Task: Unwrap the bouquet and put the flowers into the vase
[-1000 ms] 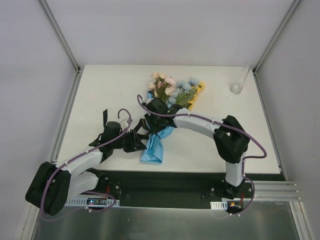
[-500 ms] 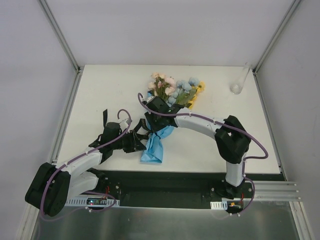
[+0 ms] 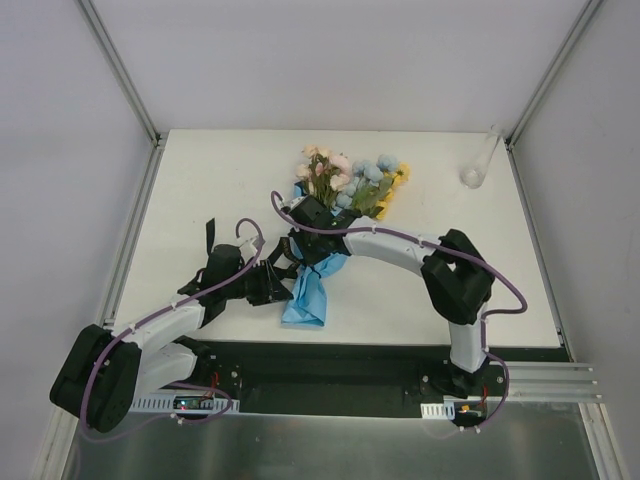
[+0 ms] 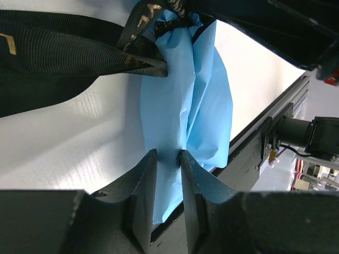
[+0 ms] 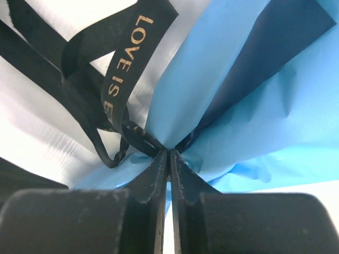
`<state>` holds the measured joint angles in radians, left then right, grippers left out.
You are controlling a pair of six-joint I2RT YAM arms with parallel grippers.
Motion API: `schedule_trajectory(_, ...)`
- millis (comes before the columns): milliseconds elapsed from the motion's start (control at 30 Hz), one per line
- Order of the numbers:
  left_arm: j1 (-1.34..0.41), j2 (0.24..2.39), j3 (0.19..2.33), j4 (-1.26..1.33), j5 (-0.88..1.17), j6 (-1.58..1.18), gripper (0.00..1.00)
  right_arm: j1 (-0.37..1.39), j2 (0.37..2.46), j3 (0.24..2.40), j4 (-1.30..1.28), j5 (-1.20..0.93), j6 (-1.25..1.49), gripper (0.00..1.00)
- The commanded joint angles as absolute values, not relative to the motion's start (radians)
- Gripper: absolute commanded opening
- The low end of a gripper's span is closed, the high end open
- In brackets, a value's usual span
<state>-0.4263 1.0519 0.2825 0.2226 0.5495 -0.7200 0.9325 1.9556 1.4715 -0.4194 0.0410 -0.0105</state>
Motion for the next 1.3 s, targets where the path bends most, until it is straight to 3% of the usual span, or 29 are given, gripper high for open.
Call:
schedule_trajectory(0,-0.434,1.06,0.275,0.252,0.565,-0.721,0.24,0.957,1.826,1.494,-0.433,0.069,-0.023,0.06)
schedule_trajectory(133,-0.434,1.074,0.279,0.259,0.563,-0.721,0.27,0.966,1.767,1.473,-0.426,0.075,-0.008,0.01)
schedule_trajectory(500,-0.433,1.02,0.294,0.213,0.535,-0.701,0.4,0.971,1.681,1.41,-0.41,0.163,-0.003,0.01)
schedule_trajectory(567,-0.433,0.967,0.317,0.18,0.514,-0.68,0.46,0.969,1.669,1.372,-0.387,0.176,0.023,0.01)
schedule_trajectory(700,-0.43,0.888,0.374,0.072,0.465,-0.641,0.75,0.969,1.628,1.263,-0.313,0.228,0.09,0.02)
schedule_trajectory(767,-0.419,0.884,0.416,0.04,0.446,-0.626,0.82,0.968,1.621,1.215,-0.287,0.226,0.106,0.06)
schedule_trajectory(800,-0.414,0.887,0.428,0.029,0.442,-0.626,0.83,0.969,1.626,1.21,-0.29,0.213,0.107,0.14)
schedule_trajectory(933,-0.367,0.902,0.468,0.006,0.452,-0.635,0.78,0.973,1.608,1.186,-0.307,0.207,0.089,0.2)
schedule_trajectory(1033,-0.322,0.916,0.474,0.005,0.483,-0.638,0.74,0.977,1.554,1.164,-0.301,0.235,0.06,0.37)
schedule_trajectory(1100,-0.292,0.928,0.474,0.006,0.506,-0.638,0.77,0.977,1.543,1.167,-0.264,0.18,0.025,0.51)
schedule_trajectory(1167,-0.278,0.962,0.476,0.012,0.518,-0.635,0.87,0.977,1.581,1.213,-0.261,0.118,0.008,0.51)
schedule_trajectory(1267,-0.268,1.058,0.502,0.014,0.531,-0.627,0.91,0.977,1.646,1.295,-0.253,0.04,0.006,0.51)
